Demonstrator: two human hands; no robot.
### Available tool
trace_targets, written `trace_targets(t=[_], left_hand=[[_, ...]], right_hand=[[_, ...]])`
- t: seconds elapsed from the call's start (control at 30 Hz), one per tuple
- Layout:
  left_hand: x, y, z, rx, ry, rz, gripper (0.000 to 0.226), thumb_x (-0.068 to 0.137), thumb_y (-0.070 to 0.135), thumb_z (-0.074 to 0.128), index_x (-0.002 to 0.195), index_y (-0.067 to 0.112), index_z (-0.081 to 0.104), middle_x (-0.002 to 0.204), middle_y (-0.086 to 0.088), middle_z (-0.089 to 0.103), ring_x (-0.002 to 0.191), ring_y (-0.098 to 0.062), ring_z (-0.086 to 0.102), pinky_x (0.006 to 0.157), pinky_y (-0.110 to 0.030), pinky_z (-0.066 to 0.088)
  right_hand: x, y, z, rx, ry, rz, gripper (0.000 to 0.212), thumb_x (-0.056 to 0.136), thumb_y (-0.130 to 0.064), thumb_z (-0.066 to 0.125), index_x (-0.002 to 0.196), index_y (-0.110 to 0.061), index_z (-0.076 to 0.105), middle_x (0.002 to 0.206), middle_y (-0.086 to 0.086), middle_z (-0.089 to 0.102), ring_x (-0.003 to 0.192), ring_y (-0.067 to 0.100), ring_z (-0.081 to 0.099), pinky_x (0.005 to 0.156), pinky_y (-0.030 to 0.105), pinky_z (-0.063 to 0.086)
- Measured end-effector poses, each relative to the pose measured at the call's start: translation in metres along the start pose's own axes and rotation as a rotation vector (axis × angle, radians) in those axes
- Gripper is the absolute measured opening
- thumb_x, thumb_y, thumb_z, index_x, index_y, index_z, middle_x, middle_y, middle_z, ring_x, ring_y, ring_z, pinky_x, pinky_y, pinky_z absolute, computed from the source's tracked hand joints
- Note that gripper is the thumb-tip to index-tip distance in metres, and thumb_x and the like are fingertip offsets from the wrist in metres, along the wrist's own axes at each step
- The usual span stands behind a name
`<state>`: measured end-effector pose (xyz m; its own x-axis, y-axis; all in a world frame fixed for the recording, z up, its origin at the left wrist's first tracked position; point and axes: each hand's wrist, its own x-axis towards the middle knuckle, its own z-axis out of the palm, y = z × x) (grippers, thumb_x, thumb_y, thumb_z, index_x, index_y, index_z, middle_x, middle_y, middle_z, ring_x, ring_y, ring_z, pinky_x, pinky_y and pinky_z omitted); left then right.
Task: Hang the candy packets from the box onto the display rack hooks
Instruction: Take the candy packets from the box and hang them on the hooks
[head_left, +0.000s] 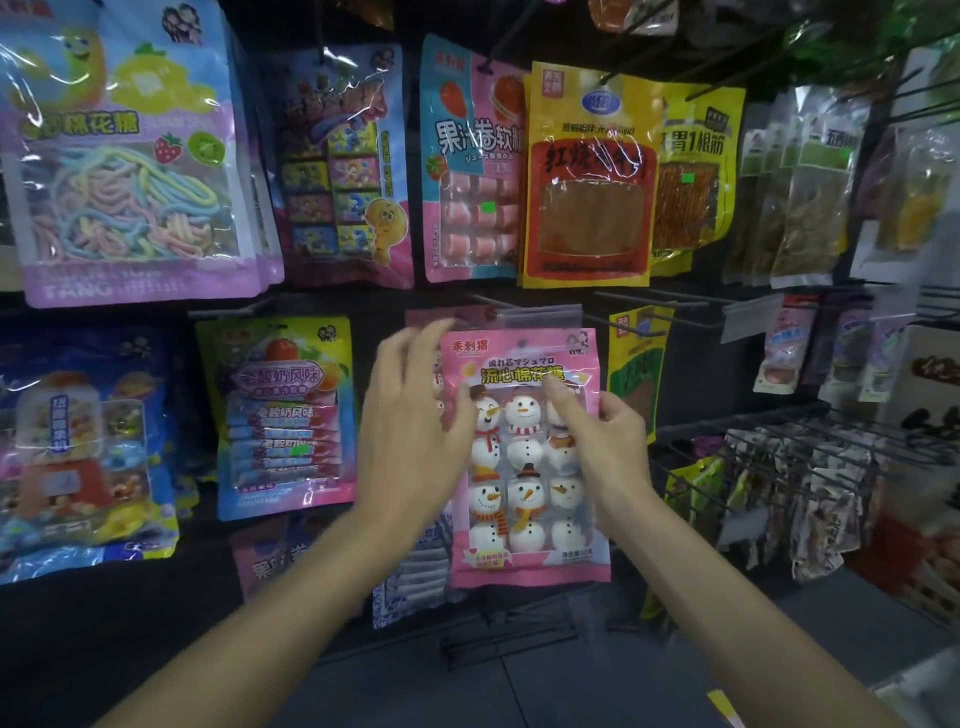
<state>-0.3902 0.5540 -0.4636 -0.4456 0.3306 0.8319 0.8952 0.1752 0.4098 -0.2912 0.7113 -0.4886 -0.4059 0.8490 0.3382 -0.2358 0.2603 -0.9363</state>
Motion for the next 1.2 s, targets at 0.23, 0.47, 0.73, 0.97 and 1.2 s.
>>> trace_targets(t=[0.23, 0.47, 0.73, 0.97, 1.2], left_hand=[[-0.053, -0.025, 0.031, -0.606, -0.301, -0.605, 0.058, 0.093, 0.047, 0.072, 0.143, 0.045, 0.042, 0.118, 0.012, 0.066, 0.105, -0.007, 0.068, 0.092, -0.035, 0.059], [-0.067, -0.047, 0.049, -0.582, -0.125, -0.548, 0.030, 0.090, 0.026, 0.082, 0.111, 0.039, 0.065, 0.100, 0.030, 0.072, 0.091, 0.004, 0.069, 0.079, -0.019, 0.053], [-0.057, -0.057, 0.059, -0.440, -0.007, -0.525, 0.049, 0.090, 0.039, 0.080, 0.116, 0.063, 0.046, 0.101, 0.043, 0.062, 0.090, 0.012, 0.063, 0.075, -0.029, 0.057], [-0.016, -0.085, 0.088, -0.213, 0.018, -0.566, 0.049, 0.093, 0.047, 0.075, 0.132, 0.048, 0.045, 0.107, 0.020, 0.066, 0.086, -0.003, 0.067, 0.071, -0.041, 0.060], [0.017, -0.114, 0.117, -0.101, 0.047, -0.579, 0.051, 0.095, 0.044, 0.073, 0.135, 0.039, 0.043, 0.118, 0.010, 0.058, 0.095, -0.020, 0.069, 0.079, -0.050, 0.061]], right_hand=[[-0.001, 0.006, 0.001, -0.006, -0.090, 0.076, 0.051, 0.083, -0.063, 0.077, 0.117, -0.026, 0.070, 0.110, -0.005, 0.079, 0.103, 0.017, 0.075, 0.098, 0.045, 0.058], [-0.027, 0.043, -0.005, -0.019, -0.046, -0.008, 0.092, 0.073, -0.050, 0.087, 0.149, -0.036, 0.037, 0.121, -0.001, 0.064, 0.106, 0.015, 0.069, 0.081, 0.031, 0.056], [-0.010, 0.073, 0.021, -0.186, -0.061, -0.200, 0.076, 0.090, -0.032, 0.083, 0.149, -0.052, 0.039, 0.133, -0.012, 0.058, 0.115, 0.006, 0.063, 0.096, 0.041, 0.060], [0.051, 0.084, 0.055, -0.307, -0.064, -0.199, 0.073, 0.089, -0.034, 0.080, 0.151, -0.043, 0.043, 0.129, -0.004, 0.057, 0.113, 0.013, 0.065, 0.098, 0.048, 0.059], [0.100, 0.089, 0.091, -0.412, -0.064, -0.192, 0.065, 0.092, -0.025, 0.078, 0.148, -0.039, 0.048, 0.127, 0.000, 0.061, 0.106, 0.016, 0.066, 0.095, 0.045, 0.060]])
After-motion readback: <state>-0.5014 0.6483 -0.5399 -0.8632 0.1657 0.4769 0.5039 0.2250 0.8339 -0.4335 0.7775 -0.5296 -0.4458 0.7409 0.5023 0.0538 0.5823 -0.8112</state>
